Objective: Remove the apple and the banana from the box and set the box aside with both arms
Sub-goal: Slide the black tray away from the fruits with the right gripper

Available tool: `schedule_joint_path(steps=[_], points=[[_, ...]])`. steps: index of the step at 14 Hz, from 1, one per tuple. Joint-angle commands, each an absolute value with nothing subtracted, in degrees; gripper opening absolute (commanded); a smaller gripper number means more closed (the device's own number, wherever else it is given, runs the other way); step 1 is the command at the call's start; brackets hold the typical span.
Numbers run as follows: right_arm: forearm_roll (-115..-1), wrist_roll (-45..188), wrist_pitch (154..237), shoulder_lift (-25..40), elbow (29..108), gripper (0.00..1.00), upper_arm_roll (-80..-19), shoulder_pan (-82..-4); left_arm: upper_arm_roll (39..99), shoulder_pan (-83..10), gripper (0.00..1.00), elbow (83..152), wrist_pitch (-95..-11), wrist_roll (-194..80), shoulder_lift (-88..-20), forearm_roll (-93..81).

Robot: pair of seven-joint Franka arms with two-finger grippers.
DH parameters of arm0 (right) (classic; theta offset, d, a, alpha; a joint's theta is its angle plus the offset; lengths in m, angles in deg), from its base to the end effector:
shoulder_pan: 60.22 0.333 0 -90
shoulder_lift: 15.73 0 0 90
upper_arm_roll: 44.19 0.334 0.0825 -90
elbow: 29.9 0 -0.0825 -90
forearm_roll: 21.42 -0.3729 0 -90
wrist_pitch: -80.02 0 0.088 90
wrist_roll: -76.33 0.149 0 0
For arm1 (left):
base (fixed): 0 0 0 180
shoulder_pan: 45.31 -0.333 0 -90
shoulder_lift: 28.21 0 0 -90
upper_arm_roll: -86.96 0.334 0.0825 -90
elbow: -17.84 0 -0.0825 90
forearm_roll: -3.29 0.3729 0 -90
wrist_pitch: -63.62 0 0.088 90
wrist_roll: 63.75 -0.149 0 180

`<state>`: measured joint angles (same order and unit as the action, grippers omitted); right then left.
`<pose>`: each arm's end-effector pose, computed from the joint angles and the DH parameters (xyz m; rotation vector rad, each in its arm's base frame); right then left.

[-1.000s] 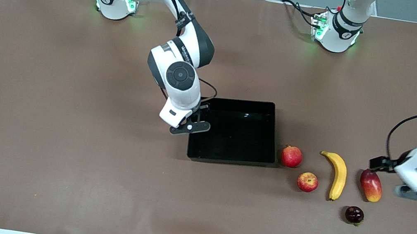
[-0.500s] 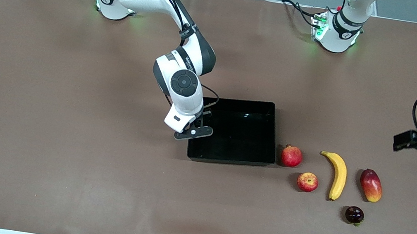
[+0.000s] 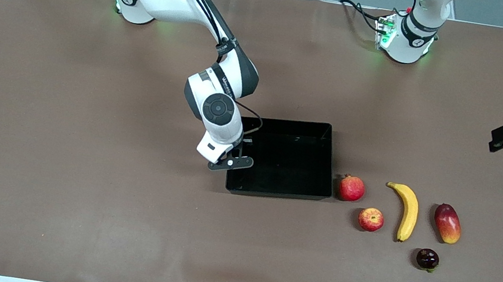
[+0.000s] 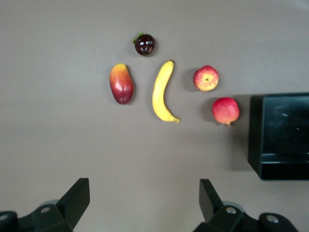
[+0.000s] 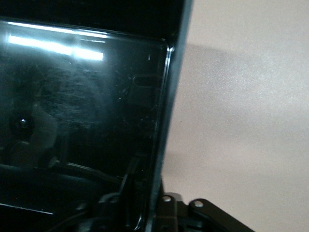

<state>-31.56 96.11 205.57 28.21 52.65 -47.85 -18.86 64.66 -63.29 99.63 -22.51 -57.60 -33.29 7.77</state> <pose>0.5623 0.4598 0.2116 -3.0408 -0.3455 0.0914 0.5638 -0.0202 0.6146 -3.0962 -0.0592 0.0036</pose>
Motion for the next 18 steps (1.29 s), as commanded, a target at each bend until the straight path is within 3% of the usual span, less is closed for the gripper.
schedule_joint_path(steps=[1, 7, 13, 18], points=[[-33.72, 97.51, 205.09, 27.08, 52.81, 0.0, -47.53, -19.78, 69.54, -59.65, 1.0, 104.31, -21.54, -58.13, -28.13, 5.67], [-33.38, 98.13, 194.47, 18.13, 52.9, 0.0, -48.32, -28.03, 82.55, -44.44, 1.0, 110.3, -21.89, -56.63, -22.68, 4.26], [-33.02, 89.39, 189.61, 12.58, 55.26, 0.0, -48.32, -43.84, 82.48, -44.78, 1.0, 109.24, -21.54, -56.11, -23.9, 4.26], [-32.59, 81.0, 189.53, 12.75, 57.64, 0.0, -48.41, -54.93, 82.39, -44.87, 1.0, 109.59, -20.93, -55.67, -23.82, 4.26]])
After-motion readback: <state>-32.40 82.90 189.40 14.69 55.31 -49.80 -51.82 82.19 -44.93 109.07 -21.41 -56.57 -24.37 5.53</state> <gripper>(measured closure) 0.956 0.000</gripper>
